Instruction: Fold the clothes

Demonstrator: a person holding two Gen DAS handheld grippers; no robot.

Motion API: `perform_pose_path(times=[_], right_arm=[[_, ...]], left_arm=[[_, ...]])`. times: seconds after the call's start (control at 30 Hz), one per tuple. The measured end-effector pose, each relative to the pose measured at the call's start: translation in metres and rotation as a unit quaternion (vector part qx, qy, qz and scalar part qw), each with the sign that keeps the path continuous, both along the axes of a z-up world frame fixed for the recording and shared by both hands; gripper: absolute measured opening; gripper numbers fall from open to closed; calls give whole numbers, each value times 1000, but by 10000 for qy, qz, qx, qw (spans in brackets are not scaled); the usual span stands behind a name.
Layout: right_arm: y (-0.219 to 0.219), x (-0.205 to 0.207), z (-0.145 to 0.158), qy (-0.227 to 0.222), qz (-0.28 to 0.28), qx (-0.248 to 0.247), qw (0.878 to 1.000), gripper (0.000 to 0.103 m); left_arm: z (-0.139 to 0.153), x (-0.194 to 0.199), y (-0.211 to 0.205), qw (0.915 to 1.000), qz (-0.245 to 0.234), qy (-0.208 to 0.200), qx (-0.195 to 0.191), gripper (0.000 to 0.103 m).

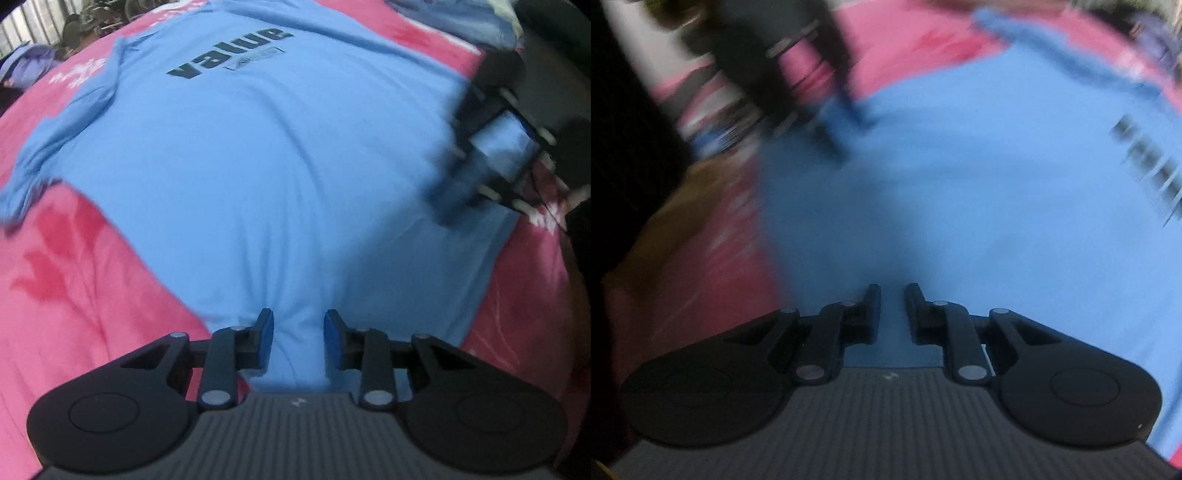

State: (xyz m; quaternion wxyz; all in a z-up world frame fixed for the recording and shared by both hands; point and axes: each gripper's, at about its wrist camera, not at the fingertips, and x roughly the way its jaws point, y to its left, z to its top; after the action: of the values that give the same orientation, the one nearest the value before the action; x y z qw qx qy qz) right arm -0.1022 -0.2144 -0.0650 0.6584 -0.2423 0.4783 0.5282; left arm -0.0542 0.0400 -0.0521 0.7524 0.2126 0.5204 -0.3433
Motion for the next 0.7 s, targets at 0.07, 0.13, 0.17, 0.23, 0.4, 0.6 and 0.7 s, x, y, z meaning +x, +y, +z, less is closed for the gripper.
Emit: perform_pose_path(times=[0.07,0.13,0.17,0.23,0.4,0.6,0.7], right_arm=[[-19,-15,0,324,-108,-179,9993,15],[-36,-18,7,613,-429,-285,9968,14],[-44,-18,12,752,-601,-334,9948,14],[-58,-14,23,801,-998,-324,9912,14],[-93,51,54,-17,-2775,637,9586,15],[-157,106,59,-449,-4363,786,8953,15],[-191,138,51,-222,-5272,1070,8427,18]], left_arm=[[2,-2,8,10000,69,37,-44,33],[4,-3,15,9998,136,106,-73,33],[6,-2,15,9997,156,194,-51,32],[13,3,12,9993,107,362,68,32],[56,33,-8,9989,-424,55,189,39],[60,81,-75,9961,-655,-387,-443,42],[45,101,-108,9939,-467,-461,-891,42]])
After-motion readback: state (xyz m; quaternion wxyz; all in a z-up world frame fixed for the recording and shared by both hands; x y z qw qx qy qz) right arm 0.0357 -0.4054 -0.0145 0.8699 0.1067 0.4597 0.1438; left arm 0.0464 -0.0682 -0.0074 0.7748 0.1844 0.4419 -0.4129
